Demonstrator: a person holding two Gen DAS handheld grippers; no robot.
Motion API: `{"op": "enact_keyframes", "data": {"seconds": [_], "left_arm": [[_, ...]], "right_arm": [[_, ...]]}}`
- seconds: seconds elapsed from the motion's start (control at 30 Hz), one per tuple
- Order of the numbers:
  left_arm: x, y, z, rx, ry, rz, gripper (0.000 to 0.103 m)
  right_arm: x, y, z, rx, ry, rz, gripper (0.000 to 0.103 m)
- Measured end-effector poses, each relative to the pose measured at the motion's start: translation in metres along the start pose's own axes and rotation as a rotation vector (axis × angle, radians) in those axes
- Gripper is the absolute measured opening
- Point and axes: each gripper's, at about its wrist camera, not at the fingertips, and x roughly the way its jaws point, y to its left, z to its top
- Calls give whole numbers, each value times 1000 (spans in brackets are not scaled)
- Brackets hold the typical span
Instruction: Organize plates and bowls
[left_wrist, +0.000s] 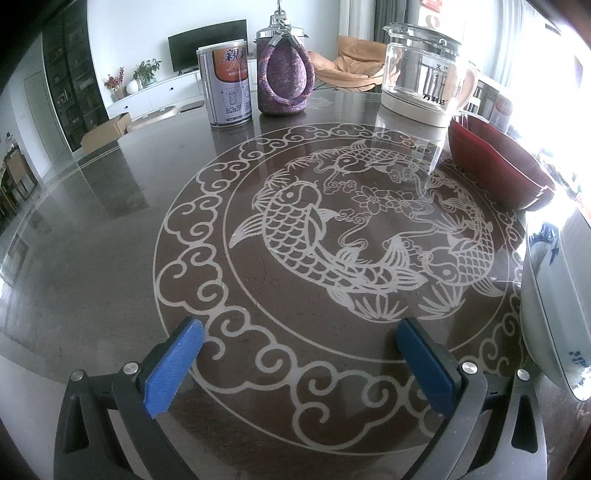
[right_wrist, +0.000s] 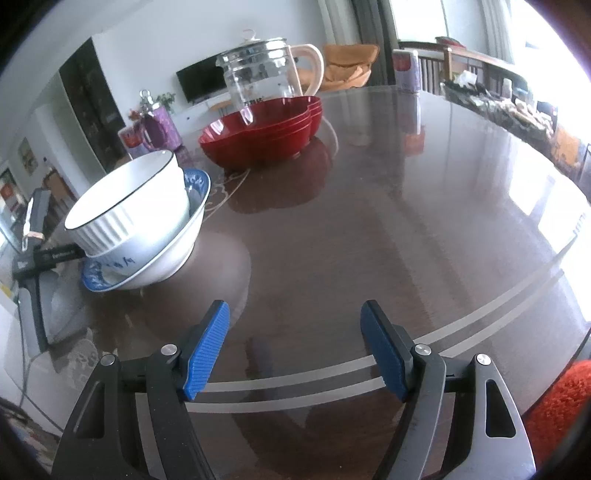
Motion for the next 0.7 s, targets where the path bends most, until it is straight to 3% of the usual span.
{"op": "enact_keyframes", "data": {"seconds": [0.7], "left_arm": [[0,0,0,0,0,0,103]], "right_arm": [[0,4,-2,-22,-9,-14,79]]}}
